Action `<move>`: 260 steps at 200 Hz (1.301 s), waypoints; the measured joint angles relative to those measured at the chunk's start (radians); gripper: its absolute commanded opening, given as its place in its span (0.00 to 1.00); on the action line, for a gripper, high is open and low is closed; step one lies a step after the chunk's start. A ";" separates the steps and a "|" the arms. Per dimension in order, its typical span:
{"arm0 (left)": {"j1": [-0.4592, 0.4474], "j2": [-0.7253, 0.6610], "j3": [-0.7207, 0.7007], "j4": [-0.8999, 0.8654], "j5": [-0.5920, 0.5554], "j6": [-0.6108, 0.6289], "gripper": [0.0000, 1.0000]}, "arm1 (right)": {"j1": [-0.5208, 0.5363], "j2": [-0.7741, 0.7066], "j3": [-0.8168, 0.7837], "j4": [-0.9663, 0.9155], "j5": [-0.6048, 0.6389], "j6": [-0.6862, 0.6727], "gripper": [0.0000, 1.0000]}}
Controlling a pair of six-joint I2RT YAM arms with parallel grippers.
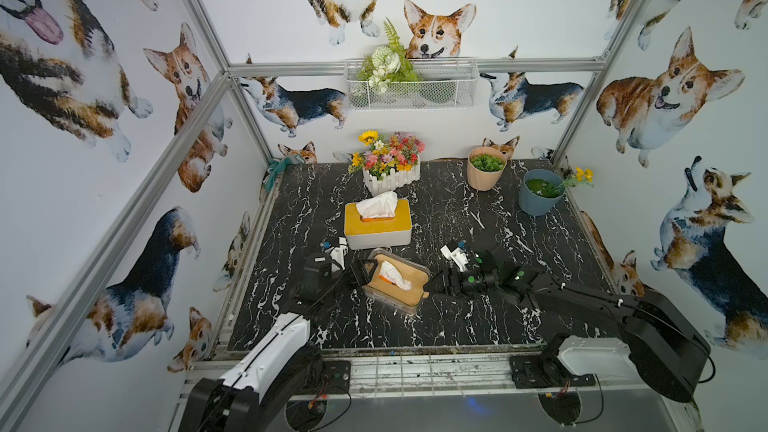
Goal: Put the tissue paper into the tissue box
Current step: Close the box lid on the tissue box, then pull the paper towel from the tissue box.
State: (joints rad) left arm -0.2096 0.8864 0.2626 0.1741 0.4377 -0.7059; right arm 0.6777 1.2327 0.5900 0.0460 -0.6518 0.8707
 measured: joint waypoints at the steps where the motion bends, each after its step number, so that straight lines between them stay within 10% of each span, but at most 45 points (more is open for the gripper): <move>1: 0.000 -0.002 0.000 -0.001 -0.001 0.000 0.86 | 0.000 -0.001 0.002 -0.003 0.001 -0.002 0.76; 68: 0.011 -0.175 0.125 -0.187 -0.071 0.053 1.00 | 0.079 0.017 0.346 -0.237 0.200 -0.296 0.73; 189: 0.129 -0.068 0.255 -0.410 -0.062 0.307 1.00 | 0.214 0.532 0.726 -0.471 0.460 -0.590 0.49; 260: 0.133 -0.085 0.239 -0.408 -0.050 0.313 1.00 | 0.217 0.619 0.749 -0.475 0.454 -0.584 0.07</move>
State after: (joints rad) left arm -0.0765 0.8013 0.5018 -0.2337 0.3882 -0.3927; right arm 0.8948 1.8519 1.3388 -0.4294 -0.1982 0.2871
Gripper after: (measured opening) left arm 0.998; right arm 0.102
